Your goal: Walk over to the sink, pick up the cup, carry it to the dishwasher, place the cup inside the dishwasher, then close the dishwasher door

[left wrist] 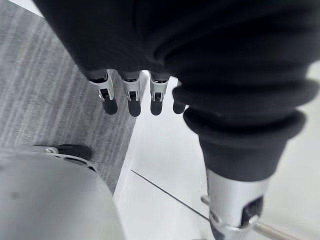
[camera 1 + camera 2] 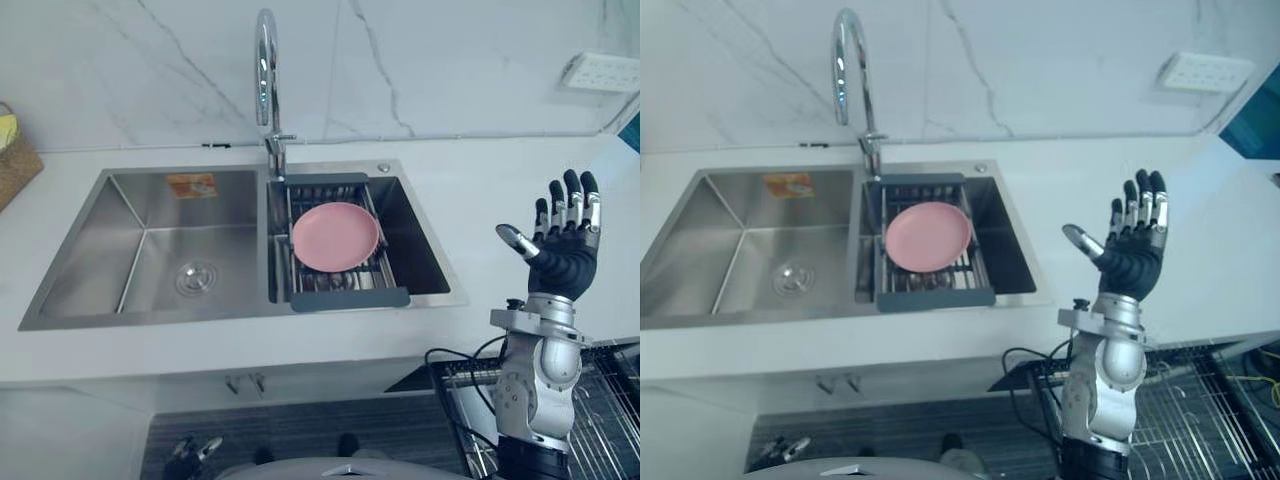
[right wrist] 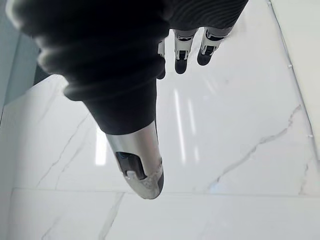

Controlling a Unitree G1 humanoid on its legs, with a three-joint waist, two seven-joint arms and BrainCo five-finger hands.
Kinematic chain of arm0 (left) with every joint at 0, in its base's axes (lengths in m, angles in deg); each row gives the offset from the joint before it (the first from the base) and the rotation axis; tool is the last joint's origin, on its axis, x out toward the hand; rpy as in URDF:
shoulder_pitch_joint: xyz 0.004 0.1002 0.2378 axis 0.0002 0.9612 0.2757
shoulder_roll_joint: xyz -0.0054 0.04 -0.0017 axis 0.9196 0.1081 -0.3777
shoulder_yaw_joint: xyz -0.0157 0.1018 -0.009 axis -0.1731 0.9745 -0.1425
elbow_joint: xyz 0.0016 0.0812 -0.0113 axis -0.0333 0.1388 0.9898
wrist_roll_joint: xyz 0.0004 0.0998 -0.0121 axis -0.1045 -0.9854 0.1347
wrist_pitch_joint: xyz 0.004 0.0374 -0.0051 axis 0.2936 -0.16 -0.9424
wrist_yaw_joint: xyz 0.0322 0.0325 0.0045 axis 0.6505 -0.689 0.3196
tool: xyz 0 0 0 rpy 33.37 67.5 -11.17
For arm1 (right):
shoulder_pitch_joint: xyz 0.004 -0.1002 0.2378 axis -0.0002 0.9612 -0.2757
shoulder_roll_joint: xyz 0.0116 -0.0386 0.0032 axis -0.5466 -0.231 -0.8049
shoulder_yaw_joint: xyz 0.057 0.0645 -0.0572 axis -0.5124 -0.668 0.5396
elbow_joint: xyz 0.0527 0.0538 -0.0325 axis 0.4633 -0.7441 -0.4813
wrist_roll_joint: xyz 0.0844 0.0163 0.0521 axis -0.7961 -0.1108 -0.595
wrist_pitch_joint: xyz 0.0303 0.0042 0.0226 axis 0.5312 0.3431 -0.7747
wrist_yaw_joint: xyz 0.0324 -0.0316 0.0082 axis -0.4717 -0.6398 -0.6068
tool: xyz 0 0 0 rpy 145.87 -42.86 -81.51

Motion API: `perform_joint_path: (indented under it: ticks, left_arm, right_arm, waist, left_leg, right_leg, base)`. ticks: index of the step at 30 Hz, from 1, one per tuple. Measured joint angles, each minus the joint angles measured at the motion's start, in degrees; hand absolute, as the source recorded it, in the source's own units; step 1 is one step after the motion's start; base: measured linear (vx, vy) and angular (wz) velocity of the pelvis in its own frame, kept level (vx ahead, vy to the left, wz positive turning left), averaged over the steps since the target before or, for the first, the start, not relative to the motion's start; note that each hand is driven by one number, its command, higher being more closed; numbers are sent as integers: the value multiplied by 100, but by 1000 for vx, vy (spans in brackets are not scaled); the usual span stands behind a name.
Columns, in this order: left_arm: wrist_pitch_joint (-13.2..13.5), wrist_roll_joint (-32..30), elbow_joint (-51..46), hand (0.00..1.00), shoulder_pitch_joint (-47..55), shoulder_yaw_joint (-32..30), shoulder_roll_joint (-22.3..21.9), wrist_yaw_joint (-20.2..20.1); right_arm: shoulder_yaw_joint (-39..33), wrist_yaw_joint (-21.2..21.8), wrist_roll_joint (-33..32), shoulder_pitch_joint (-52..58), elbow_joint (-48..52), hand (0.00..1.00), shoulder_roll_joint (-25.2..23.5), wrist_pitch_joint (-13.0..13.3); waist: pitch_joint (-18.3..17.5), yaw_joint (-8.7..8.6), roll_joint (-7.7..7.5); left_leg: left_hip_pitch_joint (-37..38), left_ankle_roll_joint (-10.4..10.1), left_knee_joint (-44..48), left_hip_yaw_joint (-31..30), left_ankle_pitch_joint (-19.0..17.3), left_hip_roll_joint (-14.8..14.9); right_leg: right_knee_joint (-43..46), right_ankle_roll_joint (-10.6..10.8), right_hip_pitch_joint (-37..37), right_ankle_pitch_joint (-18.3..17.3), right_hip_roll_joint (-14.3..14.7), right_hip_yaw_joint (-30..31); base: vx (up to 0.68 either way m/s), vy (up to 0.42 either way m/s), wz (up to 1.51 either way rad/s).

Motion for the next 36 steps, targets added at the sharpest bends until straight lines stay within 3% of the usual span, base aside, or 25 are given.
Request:
perform_joint_path:
  ticks: [3, 6, 11, 15, 18, 21, 29, 36]
  left_arm:
    - [-218, 81, 57, 0, -15, -57, 4, 20]
    - [-249, 73, 126, 0, -49, -109, 26, 18]
    - [-288, 53, 174, 0, -85, -108, 119, 14]
    - [-351, -59, 173, 0, -108, -107, 153, 3]
    - [-404, -74, 171, 0, -113, -105, 184, -5]
    - [-419, -161, 164, 0, -133, -85, 252, -13]
    - [-527, -176, 163, 0, -147, -82, 292, -11]
    - [-565, -279, 148, 0, -147, -84, 310, -14]
  right_arm:
    - [11, -21, 401, 10, 0, 0, -22, -33]
    - [12, -39, 1115, 5, 20, 0, 32, -155]
    - [25, 13, 2324, -262, 169, 0, 676, -486]
    - [286, 457, 3170, -833, 137, 0, 1497, -800]
    - [476, 786, 3479, -1069, 75, 0, 1732, -878]
    - [935, 1389, 4020, -1275, -367, 0, 2077, -1006]
    - [1837, 2632, 4731, -1783, -995, 0, 2401, -1115]
    - [2089, 3088, 4998, -1939, -1500, 0, 2428, -1135]
  waist:
    - [-13, 29, -34]
    - [-9, 24, -88]
    - [5, 26, -152]
    - [1, 17, -188]
    - [-26, 18, -231]
    - [-61, 93, -326]
    - [-47, 225, -398]
    - [-31, 287, -440]
  left_leg:
    - [4, 1, 2, -17, 1, -1]
    - [49, 2, 2, -38, -2, -3]
    - [75, 1, 0, -71, -11, -10]
    - [73, 8, -2, -98, 4, -10]
    - [44, 1, -19, -166, 28, -17]
    - [-2, 10, -1, -239, 77, -39]
    - [-33, 26, -6, -287, 87, -89]
    - [-83, 32, -30, -366, 96, -124]
  right_leg:
    - [-33, -1, 17, 6, 5, -8]
    - [-69, -2, 91, 11, 7, -18]
    - [-60, 0, 109, 13, 4, -20]
    - [-32, 0, 108, 13, 2, -71]
    - [-25, -1, 106, 10, 0, -136]
    - [-11, 2, 92, 11, -11, -184]
    - [26, 13, 88, 16, -40, -288]
    - [28, 34, 78, -7, -72, -320]
  base:
    - [2, -7, 2]
    - [-12, -9, 0]
    - [-42, -18, 0]
    - [-50, -20, 4]
    - [-33, -21, 12]
    - [-26, -16, 12]
    - [-38, -1, 6]
    - [-23, 4, 6]
